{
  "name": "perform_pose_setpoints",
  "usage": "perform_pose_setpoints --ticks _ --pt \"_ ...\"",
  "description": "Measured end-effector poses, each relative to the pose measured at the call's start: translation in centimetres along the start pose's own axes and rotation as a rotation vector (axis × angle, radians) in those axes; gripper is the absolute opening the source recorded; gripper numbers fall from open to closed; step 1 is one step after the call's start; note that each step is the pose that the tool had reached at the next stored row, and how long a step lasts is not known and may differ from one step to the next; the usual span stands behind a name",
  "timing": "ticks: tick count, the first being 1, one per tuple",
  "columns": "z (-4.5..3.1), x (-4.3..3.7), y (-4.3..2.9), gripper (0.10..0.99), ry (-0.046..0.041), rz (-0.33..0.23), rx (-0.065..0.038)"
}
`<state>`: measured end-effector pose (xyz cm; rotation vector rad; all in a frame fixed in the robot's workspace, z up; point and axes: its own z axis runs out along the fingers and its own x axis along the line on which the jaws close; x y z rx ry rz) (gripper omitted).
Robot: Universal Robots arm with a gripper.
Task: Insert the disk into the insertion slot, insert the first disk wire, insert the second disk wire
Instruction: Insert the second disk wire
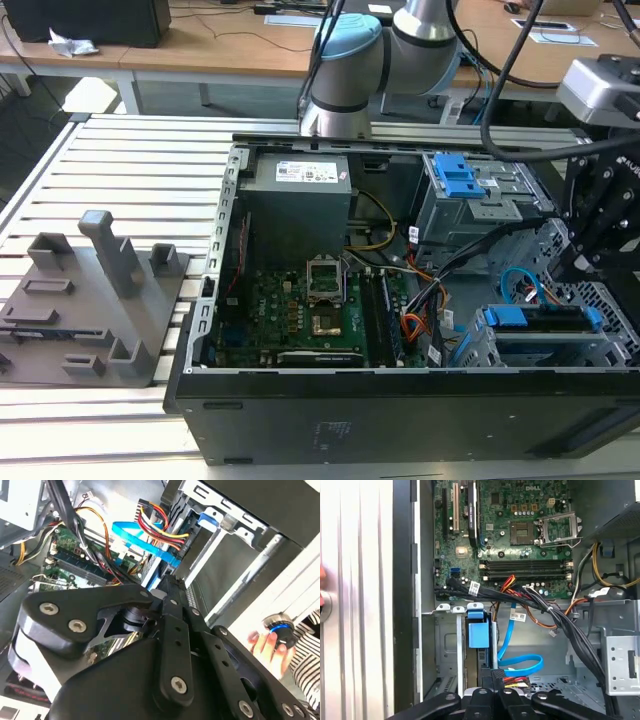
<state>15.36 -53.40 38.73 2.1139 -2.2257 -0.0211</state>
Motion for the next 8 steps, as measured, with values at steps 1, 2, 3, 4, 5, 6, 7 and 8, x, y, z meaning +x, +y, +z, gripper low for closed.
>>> perform_pose_setpoints --ticks 1,2,3,4,5,6,7,8 --pt "-0.01 0.0 0.01 0.106 -0.0003 0.0 0.0" --pt "-0.03 0.0 0.01 0.106 -0.0001 0.0 0.0" --pt "-0.04 0.0 0.01 0.106 0.0 0.0 0.0" --pt "-0.05 0.0 0.01 0.106 -0.0001 0.0 0.0" --pt "-0.05 0.0 0.01 0.106 0.0 0.0 0.0" --pt "-0.05 0.0 0.01 0.106 -0.0001 0.0 0.0" --pt "-0.06 0.01 0.01 0.106 0.0 0.0 0.0" --pt "-0.07 0.01 0.01 0.106 0.0001 0.0 0.0"
